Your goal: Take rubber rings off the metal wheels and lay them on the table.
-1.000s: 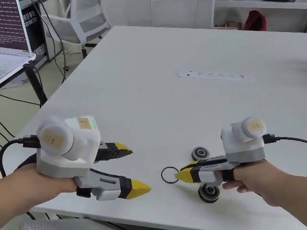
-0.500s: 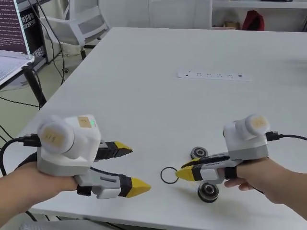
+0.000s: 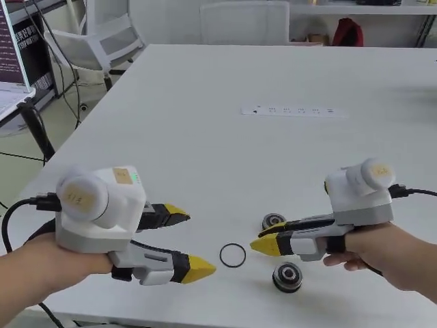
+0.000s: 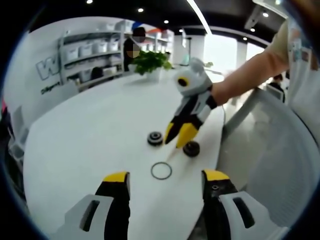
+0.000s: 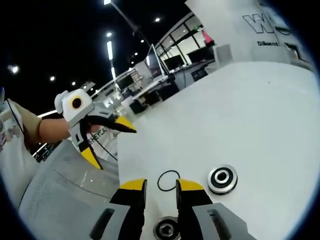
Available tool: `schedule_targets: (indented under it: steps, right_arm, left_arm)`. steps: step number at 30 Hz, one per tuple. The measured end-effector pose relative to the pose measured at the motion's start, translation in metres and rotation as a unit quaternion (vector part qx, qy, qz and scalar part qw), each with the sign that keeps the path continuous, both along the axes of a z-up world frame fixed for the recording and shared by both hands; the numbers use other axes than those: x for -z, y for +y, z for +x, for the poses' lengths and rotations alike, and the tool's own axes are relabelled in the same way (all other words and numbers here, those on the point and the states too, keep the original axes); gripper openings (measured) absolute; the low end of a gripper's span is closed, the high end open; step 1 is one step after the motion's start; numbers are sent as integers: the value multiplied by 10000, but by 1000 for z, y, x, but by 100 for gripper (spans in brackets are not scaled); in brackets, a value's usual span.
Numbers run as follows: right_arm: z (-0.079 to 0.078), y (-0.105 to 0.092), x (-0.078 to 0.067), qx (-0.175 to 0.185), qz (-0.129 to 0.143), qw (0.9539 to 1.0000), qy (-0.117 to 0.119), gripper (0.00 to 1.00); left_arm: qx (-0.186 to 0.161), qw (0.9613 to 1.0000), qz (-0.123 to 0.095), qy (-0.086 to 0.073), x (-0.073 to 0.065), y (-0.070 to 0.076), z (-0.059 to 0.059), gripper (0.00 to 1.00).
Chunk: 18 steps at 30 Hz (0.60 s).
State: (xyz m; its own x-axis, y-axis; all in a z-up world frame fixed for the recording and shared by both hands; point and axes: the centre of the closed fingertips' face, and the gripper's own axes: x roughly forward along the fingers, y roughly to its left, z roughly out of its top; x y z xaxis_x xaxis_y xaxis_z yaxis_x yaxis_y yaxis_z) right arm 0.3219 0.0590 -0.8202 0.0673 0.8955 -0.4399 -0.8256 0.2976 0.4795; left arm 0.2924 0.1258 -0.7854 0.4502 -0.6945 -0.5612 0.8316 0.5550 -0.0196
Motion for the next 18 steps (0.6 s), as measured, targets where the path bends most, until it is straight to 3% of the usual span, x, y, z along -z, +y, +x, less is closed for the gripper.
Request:
schedule_targets:
  steps: [18]
  right_arm:
    - [-2, -28, -5, 112, 35, 9999, -67, 23]
  left_arm:
    - [286, 9996, 16, 19, 1, -24, 5, 58]
